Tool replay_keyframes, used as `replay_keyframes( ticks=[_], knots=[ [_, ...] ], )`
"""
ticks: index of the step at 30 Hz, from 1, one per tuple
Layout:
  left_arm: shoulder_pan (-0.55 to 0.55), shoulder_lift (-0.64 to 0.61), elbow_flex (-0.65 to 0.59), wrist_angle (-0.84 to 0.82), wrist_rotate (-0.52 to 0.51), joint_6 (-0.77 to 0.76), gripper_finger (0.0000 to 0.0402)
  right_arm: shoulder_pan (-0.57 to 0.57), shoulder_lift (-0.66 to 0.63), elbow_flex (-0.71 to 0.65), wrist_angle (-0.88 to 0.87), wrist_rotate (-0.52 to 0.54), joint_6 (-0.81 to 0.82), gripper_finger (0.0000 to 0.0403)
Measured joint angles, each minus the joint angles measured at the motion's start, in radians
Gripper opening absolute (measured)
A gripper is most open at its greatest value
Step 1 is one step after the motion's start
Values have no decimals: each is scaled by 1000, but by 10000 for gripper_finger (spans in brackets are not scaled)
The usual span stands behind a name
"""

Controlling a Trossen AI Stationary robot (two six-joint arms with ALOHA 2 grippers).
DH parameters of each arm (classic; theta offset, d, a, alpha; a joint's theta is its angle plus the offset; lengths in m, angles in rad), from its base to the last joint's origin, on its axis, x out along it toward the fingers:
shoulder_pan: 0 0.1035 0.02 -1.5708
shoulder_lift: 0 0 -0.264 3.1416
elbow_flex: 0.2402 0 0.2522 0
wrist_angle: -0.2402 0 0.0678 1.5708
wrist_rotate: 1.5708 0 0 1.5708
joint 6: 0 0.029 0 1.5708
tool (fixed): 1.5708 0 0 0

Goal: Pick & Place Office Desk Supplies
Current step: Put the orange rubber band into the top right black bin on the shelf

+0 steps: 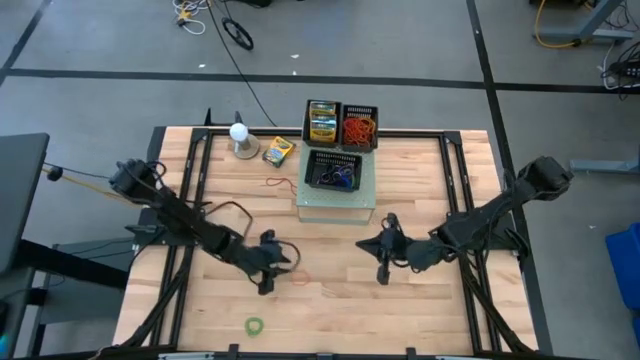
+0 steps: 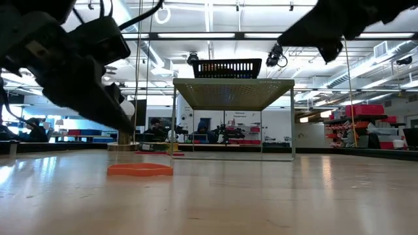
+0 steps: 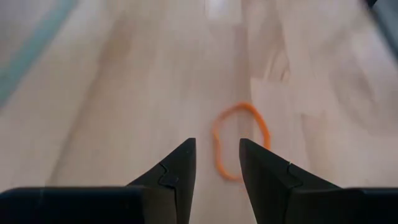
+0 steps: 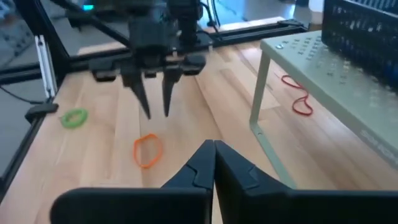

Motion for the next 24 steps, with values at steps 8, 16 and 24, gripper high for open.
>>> replay_keyframes(
  ticks=[8, 16, 24],
  knots=[
    [-62, 131, 210, -283, 11, -35, 141, 13, 0, -96, 133, 44, -2, 14],
    [-74, 201, 313, -367, 17, 3, 220, 13, 0, -102, 162, 43, -28, 8],
    [-71, 262, 320, -364, 46, -8, 153, 15, 0, -102, 179, 42, -45, 7]
  ],
)
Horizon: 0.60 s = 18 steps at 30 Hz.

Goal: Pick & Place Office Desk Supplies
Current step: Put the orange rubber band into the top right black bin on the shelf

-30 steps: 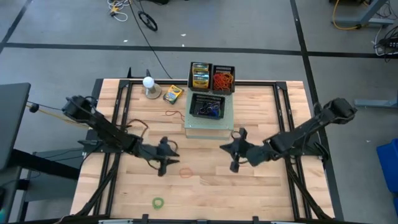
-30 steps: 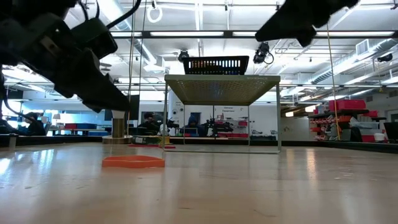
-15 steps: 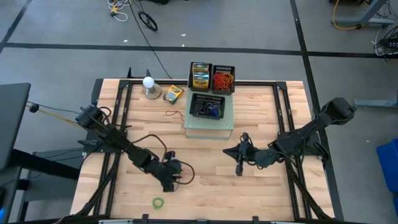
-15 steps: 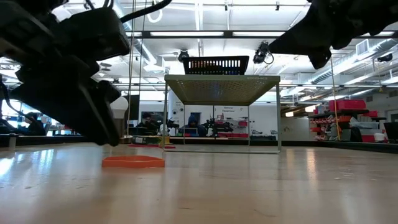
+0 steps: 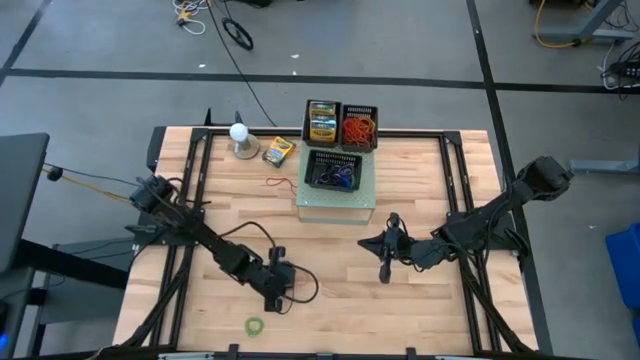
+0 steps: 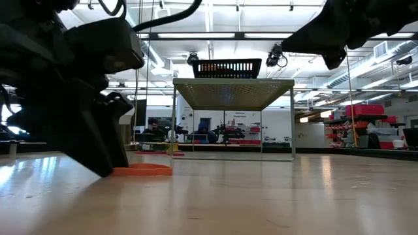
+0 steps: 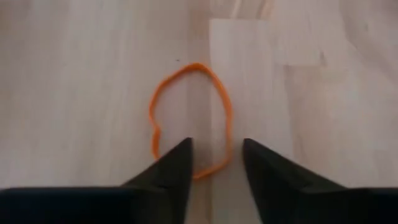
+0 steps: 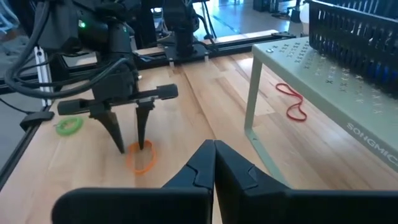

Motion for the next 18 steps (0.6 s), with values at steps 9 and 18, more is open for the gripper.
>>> replay_keyframes(
  ticks=[9, 18],
  knots=[
    [12, -73, -5, -20, -4, 75, 6, 0, 0, 0, 6, -6, 1, 7],
    [92, -153, -61, 323, 7, 156, 4, 2, 88, 68, 9, -72, -83, 48]
  ],
)
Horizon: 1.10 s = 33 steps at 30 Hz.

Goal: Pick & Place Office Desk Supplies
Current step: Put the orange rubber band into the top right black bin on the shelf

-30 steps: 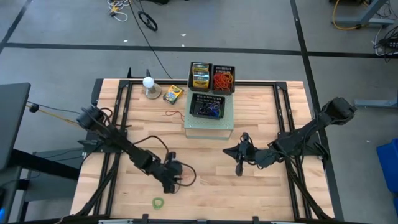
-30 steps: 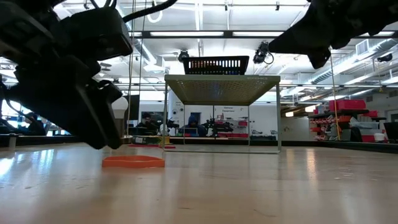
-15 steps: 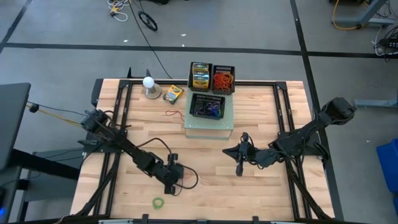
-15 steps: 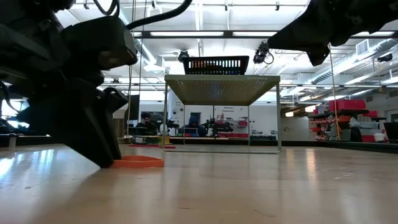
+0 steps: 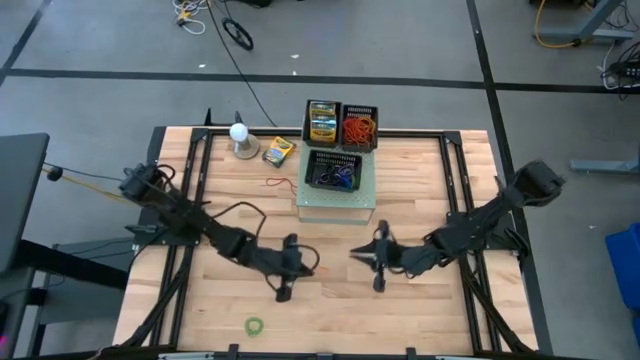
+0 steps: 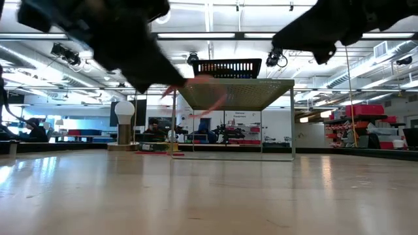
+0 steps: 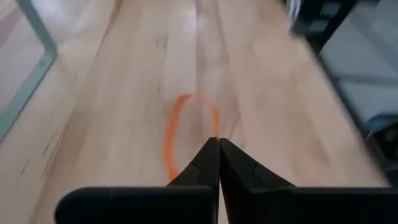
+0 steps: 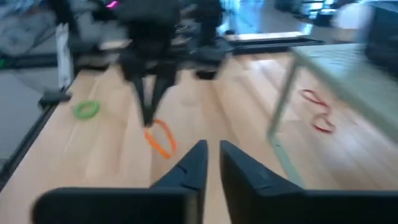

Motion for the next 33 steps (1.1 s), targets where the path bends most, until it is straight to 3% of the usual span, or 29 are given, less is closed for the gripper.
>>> replay_keyframes(
  ticks=[3, 8, 13, 21, 26, 29, 33],
  knots=[
    [37, 11, -10, 112, 46, 1, 4, 0, 91, 64, -6, -53, -65, 89],
    [71, 11, -11, 156, 90, 4, 4, -4, 227, 172, -4, -100, -192, 150],
    [76, 11, -12, 184, 112, 22, 4, -32, 299, 240, -8, -121, -247, 165],
    [78, 11, -11, 234, 127, 31, 4, -60, 358, 283, -25, -189, -274, 127],
    [78, 7, -10, 237, 133, 29, 10, -57, 357, 284, -11, -164, -297, 67],
    [84, -23, -10, 160, 145, 56, 30, -52, 339, 284, -36, -147, -295, 15],
    [100, -124, -19, 34, 120, 80, 73, -40, 275, 284, -117, -126, -244, 14]
  ],
)
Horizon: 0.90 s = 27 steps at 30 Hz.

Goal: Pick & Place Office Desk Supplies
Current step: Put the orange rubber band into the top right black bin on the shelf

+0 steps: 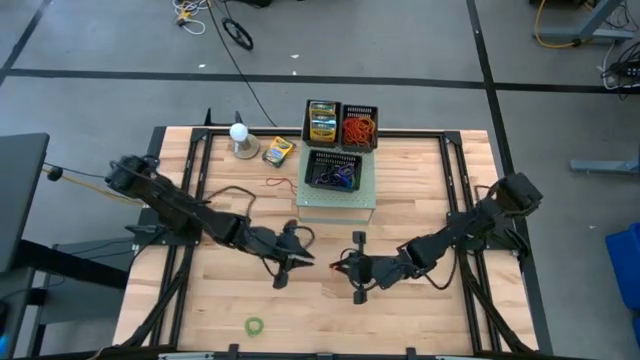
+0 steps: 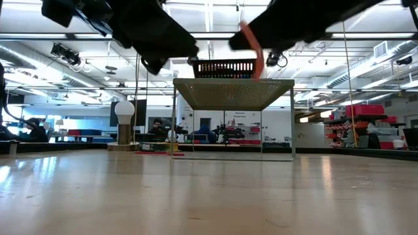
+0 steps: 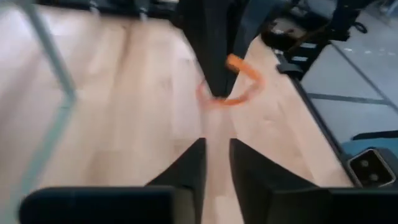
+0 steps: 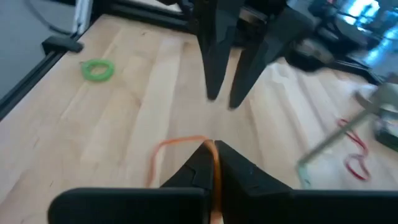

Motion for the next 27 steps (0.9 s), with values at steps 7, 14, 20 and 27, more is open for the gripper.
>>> replay_keyframes(
  ticks=[7, 14, 20, 27],
  knots=[
    [16, -177, -170, 110, -114, 48, 108, 50, -156, 2, -141, 151, 64, 6],
    [51, -275, -416, 438, -262, 38, 98, -28, -348, 131, -505, 237, 106, 4],
    [99, -305, -535, 629, -307, 91, 93, -357, -411, 307, -798, 226, 93, 3],
    [147, -304, -544, 640, -311, 115, 93, -869, -343, 351, -769, -136, 21, 4]
  ],
)
